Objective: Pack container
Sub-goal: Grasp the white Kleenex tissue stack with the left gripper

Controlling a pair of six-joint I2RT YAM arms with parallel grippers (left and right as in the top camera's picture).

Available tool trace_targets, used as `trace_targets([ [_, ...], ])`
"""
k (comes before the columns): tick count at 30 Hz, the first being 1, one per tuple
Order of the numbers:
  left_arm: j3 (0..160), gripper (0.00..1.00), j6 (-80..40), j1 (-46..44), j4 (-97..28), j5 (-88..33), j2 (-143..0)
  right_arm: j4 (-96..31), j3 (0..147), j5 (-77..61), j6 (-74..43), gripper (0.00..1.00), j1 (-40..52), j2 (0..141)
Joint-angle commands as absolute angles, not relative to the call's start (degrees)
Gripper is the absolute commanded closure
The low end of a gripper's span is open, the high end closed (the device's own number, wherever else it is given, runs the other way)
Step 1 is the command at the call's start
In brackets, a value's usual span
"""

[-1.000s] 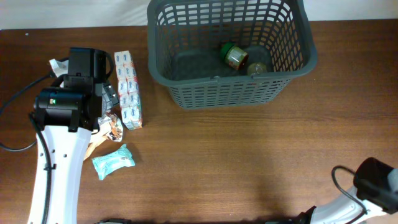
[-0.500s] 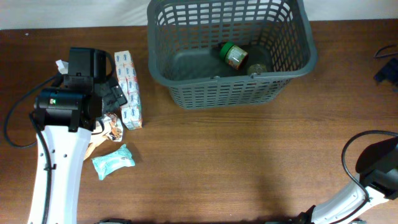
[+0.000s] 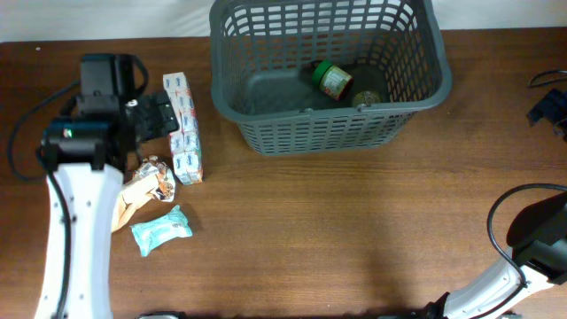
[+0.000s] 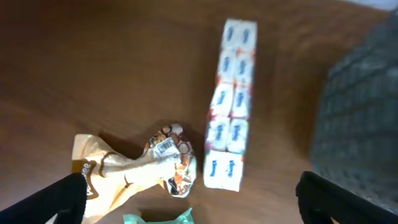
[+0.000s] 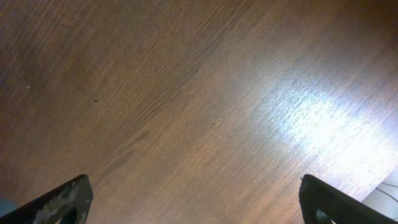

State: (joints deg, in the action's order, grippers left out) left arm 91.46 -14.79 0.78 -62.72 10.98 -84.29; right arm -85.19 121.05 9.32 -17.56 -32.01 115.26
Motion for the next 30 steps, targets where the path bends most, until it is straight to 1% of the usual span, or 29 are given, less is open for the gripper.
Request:
trace_targets([
  [1,91.7,0.00,-8.2,4.6,-62.5,-0.3,-89.8,-85.0,120.8,9.2,-17.2,0.01,-32.2,114.7],
  [4,91.7,0.00,-2.7,6.7,-62.5,-7.2,-94.2,-85.0,120.8,9.2,-17.2,0.01,-32.2,114.7],
  [7,91.7,0.00,1.3,7.1,-62.5,-9.9,-98.1,-85.0,120.8,9.2,-17.2,0.01,-32.2,114.7],
  [22,91.7,0.00,2.2,6.4,-57.3,-9.4,-109.5,-85.0,120.8,9.2,-17.2,0.01,-32.2,114.7],
  [27,91.7,0.00,0.9,3.8,-56.8,-3.1,-113.0,-85.0,120.8,9.2,-17.2,0.01,-32.2,114.7],
  [30,91.7,0.00,0.6,2.4,-56.1,-2.7,-115.0,-85.0,120.8,9.2,-17.2,0.01,-32.2,114.7],
])
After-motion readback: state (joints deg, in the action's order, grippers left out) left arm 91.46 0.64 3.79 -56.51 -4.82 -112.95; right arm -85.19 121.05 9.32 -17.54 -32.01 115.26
